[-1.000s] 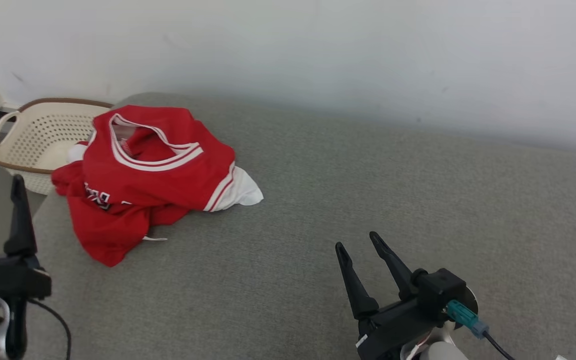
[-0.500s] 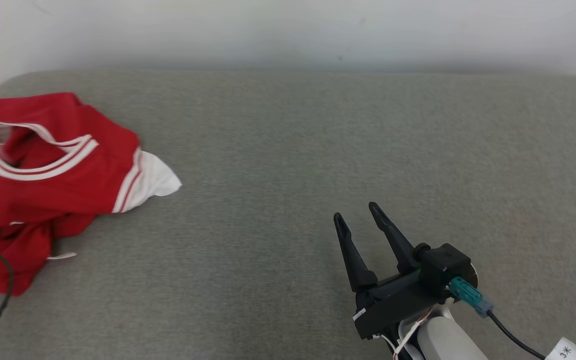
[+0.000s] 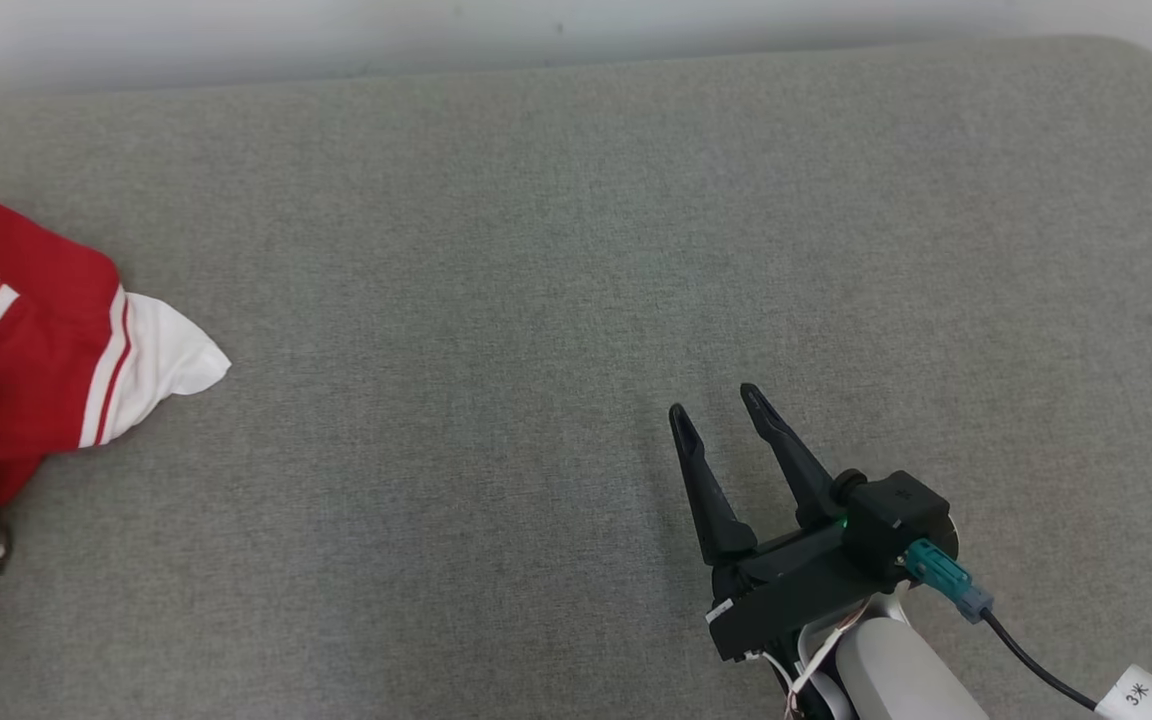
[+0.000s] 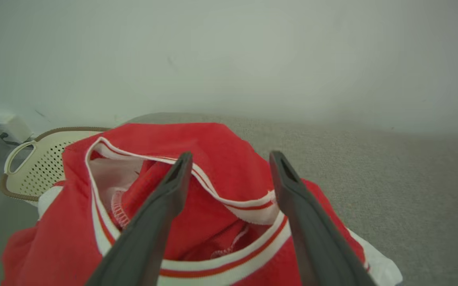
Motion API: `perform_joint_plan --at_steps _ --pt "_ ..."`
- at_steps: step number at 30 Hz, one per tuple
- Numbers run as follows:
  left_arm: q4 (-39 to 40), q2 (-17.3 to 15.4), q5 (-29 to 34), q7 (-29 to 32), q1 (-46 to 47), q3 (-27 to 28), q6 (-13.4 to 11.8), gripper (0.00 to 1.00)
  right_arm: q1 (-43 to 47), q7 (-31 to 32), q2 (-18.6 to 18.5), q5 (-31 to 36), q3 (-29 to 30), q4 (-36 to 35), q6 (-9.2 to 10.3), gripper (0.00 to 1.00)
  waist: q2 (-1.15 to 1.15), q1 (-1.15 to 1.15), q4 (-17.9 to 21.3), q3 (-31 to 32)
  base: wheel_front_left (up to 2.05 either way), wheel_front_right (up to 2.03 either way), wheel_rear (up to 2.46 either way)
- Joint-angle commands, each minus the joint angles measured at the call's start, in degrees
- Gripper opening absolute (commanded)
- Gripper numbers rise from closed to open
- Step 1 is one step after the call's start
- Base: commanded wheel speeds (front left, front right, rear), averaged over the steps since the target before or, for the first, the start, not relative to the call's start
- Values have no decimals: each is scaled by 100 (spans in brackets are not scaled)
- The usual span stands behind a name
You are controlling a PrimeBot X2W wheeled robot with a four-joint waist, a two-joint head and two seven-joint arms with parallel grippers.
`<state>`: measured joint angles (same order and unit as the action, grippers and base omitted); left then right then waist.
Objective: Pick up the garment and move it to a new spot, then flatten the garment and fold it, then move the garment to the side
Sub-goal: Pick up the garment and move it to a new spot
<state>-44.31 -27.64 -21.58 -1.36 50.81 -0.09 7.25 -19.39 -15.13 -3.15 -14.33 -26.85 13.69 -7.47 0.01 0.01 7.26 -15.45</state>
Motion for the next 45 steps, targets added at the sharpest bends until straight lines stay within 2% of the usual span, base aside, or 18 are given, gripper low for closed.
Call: perform_joint_plan --at_steps 1,6,18,19,20,26,34,40,45 --pt "-164 -3 -57 86 66 -86 6 100 -70 -10 19 13 -14 -19 -4 100 -1 -1 70 -87 0 0 0" --pt "-504 -2 -278 464 69 -457 12 100 -104 -11 21 27 -31 -11 -4 100 -1 -1 96 -142 0 0 0" --pt "-816 -322 -769 1074 51 -1394 11 100 -152 -11 25 39 -62 18 -4 100 -1 -1 193 -237 0 0 0" --pt "-861 -350 -769 1100 70 -1466 11 35 -156 -11 25 38 -57 23 -4 100 -1 -1 202 -240 0 0 0" --pt "-888 -393 -714 1083 86 -1537 12 0 -160 -11 25 39 -56 29 -4 100 -1 -1 210 -240 0 0 0" --pt "-984 -463 -687 820 179 -1755 11 0 -148 -11 26 47 -25 73 -4 100 -1 -1 203 -176 0 0 0" --pt "-776 -472 -640 -58 459 -1910 12 0 -7 -11 27 30 11 116 -4 100 -1 -1 7 129 0 0 0" --pt "-355 -441 -475 -635 777 -2130 12 0 115 -11 26 -35 27 165 -4 100 -1 -1 -153 453 0 0 0" --pt "235 -342 -332 -821 1053 -2366 13 0 189 -11 27 -84 51 196 -4 100 -1 -1 -197 668 0 0 0"
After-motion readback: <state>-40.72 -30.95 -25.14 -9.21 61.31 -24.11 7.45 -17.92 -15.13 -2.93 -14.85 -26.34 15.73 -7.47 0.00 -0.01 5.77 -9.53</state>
